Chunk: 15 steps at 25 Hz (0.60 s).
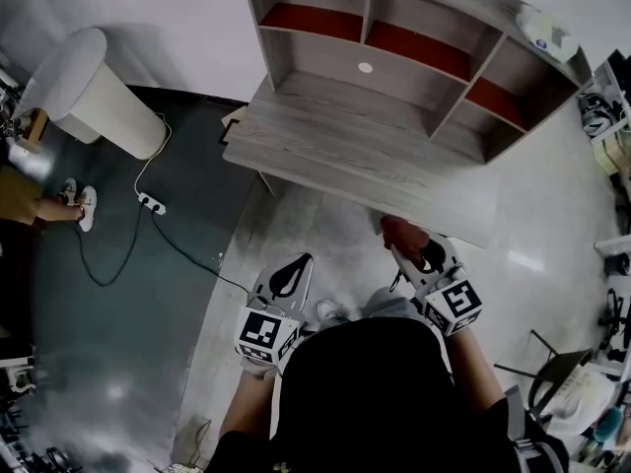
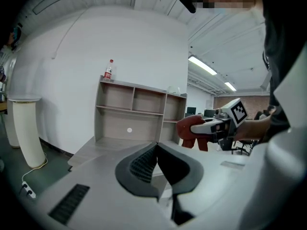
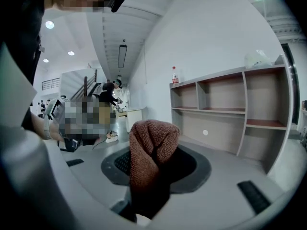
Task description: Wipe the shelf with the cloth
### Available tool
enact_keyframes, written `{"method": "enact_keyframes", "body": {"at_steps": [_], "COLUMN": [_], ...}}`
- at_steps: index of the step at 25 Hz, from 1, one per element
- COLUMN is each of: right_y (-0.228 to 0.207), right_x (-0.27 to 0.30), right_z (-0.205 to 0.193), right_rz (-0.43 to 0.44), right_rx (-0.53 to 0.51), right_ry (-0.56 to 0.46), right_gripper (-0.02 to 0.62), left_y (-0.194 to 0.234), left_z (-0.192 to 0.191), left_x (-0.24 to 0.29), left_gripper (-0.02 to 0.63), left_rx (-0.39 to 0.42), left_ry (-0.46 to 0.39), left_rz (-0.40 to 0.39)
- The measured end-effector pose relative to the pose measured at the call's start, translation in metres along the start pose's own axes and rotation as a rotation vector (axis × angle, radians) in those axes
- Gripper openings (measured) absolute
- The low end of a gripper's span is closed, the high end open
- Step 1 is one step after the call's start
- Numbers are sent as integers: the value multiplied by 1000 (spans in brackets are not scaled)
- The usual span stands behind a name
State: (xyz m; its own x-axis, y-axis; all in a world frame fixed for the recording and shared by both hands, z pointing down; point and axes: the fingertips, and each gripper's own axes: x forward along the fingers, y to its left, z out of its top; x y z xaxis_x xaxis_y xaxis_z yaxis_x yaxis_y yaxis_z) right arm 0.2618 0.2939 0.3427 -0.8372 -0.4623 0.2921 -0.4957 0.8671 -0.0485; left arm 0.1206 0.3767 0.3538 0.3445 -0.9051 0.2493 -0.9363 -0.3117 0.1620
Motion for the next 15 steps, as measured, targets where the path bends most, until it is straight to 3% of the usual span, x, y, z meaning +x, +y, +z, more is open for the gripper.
{"method": "enact_keyframes", "body": {"at_steps": [5,15], "right_y": [8,-53], "right_x": [29,130], "right_z": [-9,18], "right_rz": [2,1], "right_rx": [18,88], "right_ry": [34,1], "right_gripper": [147,147], "left_y": [43,121], "left_z": [-13,3], "left_x": [-12,44], "left_gripper": [8,8], "left_rx": [-42,-56], "left_ry": [12,28], "left_rz": [46,85]}}
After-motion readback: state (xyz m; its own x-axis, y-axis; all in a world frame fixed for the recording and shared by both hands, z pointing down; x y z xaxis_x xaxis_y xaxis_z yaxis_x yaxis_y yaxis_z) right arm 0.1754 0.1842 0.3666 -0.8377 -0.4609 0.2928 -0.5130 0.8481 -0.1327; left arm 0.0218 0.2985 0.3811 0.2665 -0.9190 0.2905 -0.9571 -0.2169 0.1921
